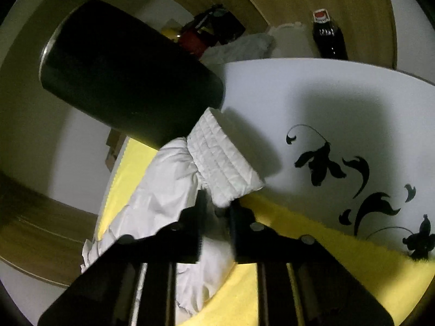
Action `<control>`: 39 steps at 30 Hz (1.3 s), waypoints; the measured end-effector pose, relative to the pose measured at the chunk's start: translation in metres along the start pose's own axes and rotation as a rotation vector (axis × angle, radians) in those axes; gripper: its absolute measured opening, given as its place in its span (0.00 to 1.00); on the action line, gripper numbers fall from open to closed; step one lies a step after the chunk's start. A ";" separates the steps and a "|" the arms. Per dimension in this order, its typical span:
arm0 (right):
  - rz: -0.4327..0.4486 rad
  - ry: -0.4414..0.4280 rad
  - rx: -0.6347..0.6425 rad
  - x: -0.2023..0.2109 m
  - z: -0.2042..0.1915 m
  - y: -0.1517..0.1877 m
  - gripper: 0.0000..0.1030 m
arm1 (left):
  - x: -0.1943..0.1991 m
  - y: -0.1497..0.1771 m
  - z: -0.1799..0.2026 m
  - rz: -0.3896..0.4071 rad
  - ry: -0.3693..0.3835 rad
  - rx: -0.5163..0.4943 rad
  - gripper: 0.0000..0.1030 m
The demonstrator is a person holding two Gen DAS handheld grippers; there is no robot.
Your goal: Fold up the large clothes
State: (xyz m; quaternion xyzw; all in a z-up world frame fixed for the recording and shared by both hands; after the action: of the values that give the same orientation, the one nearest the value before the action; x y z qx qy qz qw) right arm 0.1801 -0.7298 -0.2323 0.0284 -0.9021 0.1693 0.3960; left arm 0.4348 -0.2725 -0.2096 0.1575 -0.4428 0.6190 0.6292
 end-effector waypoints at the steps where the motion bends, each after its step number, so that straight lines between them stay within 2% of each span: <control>1: 0.021 -0.004 0.014 0.006 -0.003 0.000 0.11 | 0.001 0.000 -0.001 -0.001 0.007 -0.002 1.00; 6: 0.165 -0.064 0.128 0.052 -0.054 0.005 0.10 | 0.005 -0.001 -0.004 0.002 0.050 0.020 1.00; 10: 0.234 -0.145 0.257 0.092 -0.129 0.018 0.09 | 0.016 -0.001 -0.004 0.008 0.086 0.048 1.00; 12: 0.240 -0.201 0.325 0.110 -0.177 0.032 0.09 | 0.031 0.001 -0.003 0.005 0.108 0.062 1.00; 15: 0.232 -0.273 0.424 0.129 -0.242 0.060 0.09 | 0.073 0.011 -0.004 0.044 0.123 0.043 1.00; 16: 0.215 -0.315 0.467 0.136 -0.275 0.077 0.09 | 0.092 0.018 -0.006 0.070 0.119 0.031 1.00; 18: 0.185 -0.369 0.517 0.141 -0.313 0.104 0.09 | 0.131 0.034 -0.017 0.122 0.094 0.013 1.00; 20: 0.129 -0.432 0.580 0.140 -0.360 0.147 0.09 | 0.171 0.054 -0.036 0.179 0.060 0.013 1.00; 23: 0.034 -0.486 0.678 0.124 -0.418 0.224 0.09 | 0.230 0.090 -0.076 0.277 -0.020 0.053 1.00; 27: -0.106 -0.475 0.800 0.071 -0.469 0.335 0.09 | 0.296 0.144 -0.143 0.401 -0.064 0.193 1.00; 28: -0.131 -0.449 0.838 0.049 -0.479 0.370 0.09 | 0.309 0.160 -0.162 0.423 -0.057 0.245 1.00; 30: -0.154 -0.406 0.885 0.017 -0.487 0.413 0.09 | 0.327 0.188 -0.192 0.459 -0.039 0.326 1.00; 33: -0.209 -0.308 0.916 -0.059 -0.478 0.493 0.09 | 0.346 0.226 -0.228 0.491 -0.026 0.427 1.00; 34: -0.223 -0.294 0.916 -0.074 -0.475 0.498 0.09 | 0.350 0.237 -0.239 0.497 -0.020 0.454 1.00; 35: -0.244 -0.271 0.920 -0.095 -0.468 0.519 0.09 | 0.353 0.246 -0.247 0.497 -0.018 0.470 1.00; 38: -0.262 -0.239 0.954 -0.122 -0.455 0.536 0.09 | 0.358 0.268 -0.263 0.494 -0.018 0.504 1.00; 39: -0.261 -0.230 0.965 -0.126 -0.452 0.538 0.13 | 0.358 0.272 -0.267 0.492 -0.020 0.513 1.00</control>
State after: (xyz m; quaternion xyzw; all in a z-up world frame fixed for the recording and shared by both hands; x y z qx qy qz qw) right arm 0.4855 -0.0856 -0.1914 0.3389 -0.7480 0.5112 0.2537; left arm 0.2249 0.2059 -0.1841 0.2050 -0.3037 0.8414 0.3972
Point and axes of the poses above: each gripper's, at about its wrist camera, not at the fingertips, and x roughly against the way its jaws point, z to its right, y to its underside, the point moved 6 cm from there along -x, roughly the way its jaws point, and after that the axes turned 8 degrees about -z, right-handed, at the moved point
